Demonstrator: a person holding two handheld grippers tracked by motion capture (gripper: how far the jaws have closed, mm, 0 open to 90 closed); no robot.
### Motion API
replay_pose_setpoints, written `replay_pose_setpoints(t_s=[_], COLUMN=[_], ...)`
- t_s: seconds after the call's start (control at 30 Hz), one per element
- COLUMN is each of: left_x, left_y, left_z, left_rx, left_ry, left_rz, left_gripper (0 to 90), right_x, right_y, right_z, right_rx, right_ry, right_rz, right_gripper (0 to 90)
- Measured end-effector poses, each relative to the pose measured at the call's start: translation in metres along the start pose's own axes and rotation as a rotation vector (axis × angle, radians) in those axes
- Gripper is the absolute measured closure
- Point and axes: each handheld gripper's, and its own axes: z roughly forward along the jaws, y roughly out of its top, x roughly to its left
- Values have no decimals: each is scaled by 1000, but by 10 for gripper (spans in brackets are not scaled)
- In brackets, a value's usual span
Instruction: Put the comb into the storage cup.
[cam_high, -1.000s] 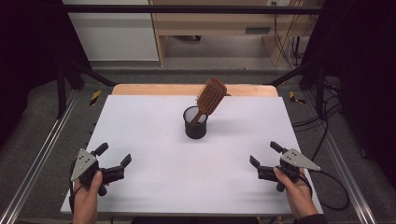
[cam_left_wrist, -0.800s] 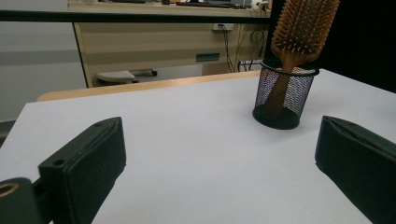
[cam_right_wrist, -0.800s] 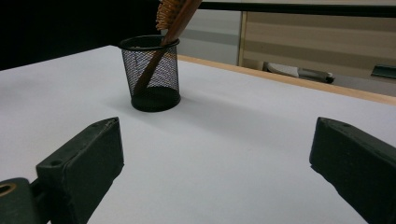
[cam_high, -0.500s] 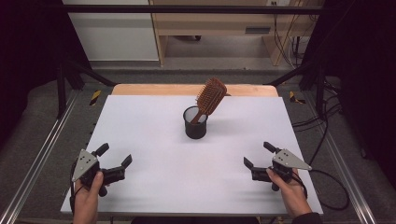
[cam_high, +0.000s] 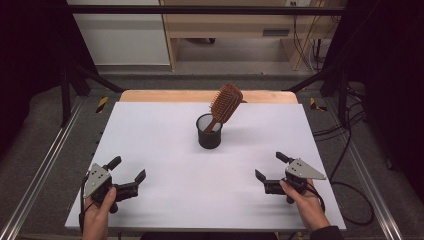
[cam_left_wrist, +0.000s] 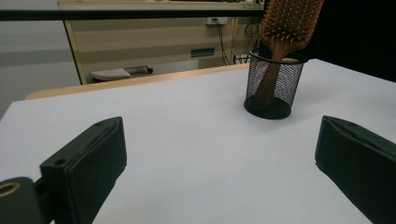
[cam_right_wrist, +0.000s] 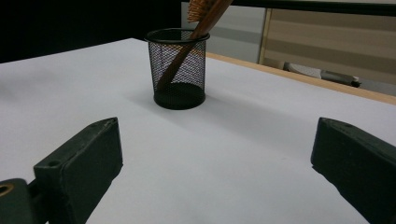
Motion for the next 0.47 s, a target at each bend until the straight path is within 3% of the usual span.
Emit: replay_pose_setpoints(t_s=[0.2, 0.47], left_x=[-2, -8], left_y=[-4, -5], left_z=[-1, 2], left_rx=[4, 11], left_ry=[5, 8], left_rz=[-14, 3], left_gripper=[28, 28], right_x=[1, 9], right_y=[-4, -1], right_z=[11, 10], right_rx=[47, 27], right_ry=[9, 42], right_rz=[-3, 15], right_gripper=[34, 35])
